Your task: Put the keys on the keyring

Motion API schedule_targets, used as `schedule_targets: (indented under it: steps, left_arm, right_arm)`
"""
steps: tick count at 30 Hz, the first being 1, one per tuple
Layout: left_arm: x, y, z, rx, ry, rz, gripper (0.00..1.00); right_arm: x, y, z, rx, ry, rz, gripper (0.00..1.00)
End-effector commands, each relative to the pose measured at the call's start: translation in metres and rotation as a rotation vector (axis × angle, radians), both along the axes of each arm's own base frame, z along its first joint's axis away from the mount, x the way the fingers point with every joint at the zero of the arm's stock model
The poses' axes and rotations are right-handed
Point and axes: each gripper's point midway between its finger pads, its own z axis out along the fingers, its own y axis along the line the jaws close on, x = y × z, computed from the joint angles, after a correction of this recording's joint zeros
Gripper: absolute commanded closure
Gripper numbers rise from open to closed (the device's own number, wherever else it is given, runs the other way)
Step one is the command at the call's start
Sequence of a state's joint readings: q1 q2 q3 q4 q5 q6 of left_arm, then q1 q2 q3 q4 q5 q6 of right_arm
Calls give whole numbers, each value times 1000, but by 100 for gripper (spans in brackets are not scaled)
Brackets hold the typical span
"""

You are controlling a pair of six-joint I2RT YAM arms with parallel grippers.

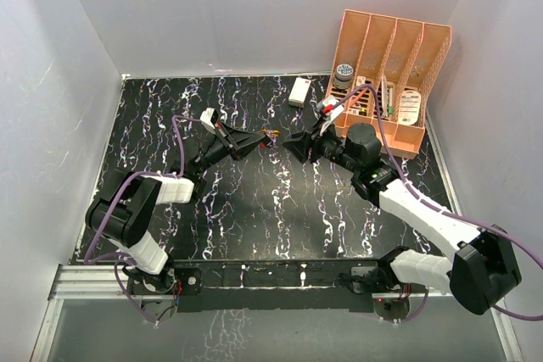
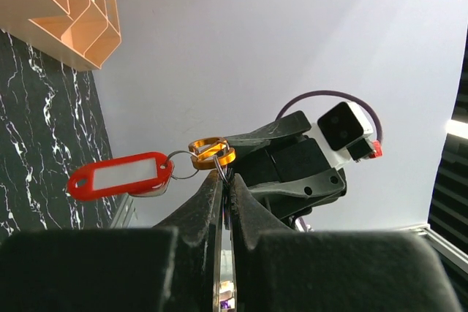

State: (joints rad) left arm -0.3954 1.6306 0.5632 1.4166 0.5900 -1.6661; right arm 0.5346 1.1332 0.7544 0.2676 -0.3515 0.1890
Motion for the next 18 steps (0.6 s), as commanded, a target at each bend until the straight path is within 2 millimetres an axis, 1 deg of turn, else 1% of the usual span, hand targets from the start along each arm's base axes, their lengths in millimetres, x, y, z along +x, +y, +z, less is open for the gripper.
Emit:
schedule_targets:
  steps: [1, 7, 18]
  left_arm:
    - [-22, 8, 70, -125, -246, -30, 100]
    - [-25, 9, 72, -132, -243, -37, 100]
    - [-27, 8, 71, -140, -230, -52, 100]
  right_arm:
    - [6, 9, 28, 54, -89, 38, 62]
    - [14, 16, 23, 52, -92, 54, 63]
    - [26, 21, 29, 62, -137, 86, 66]
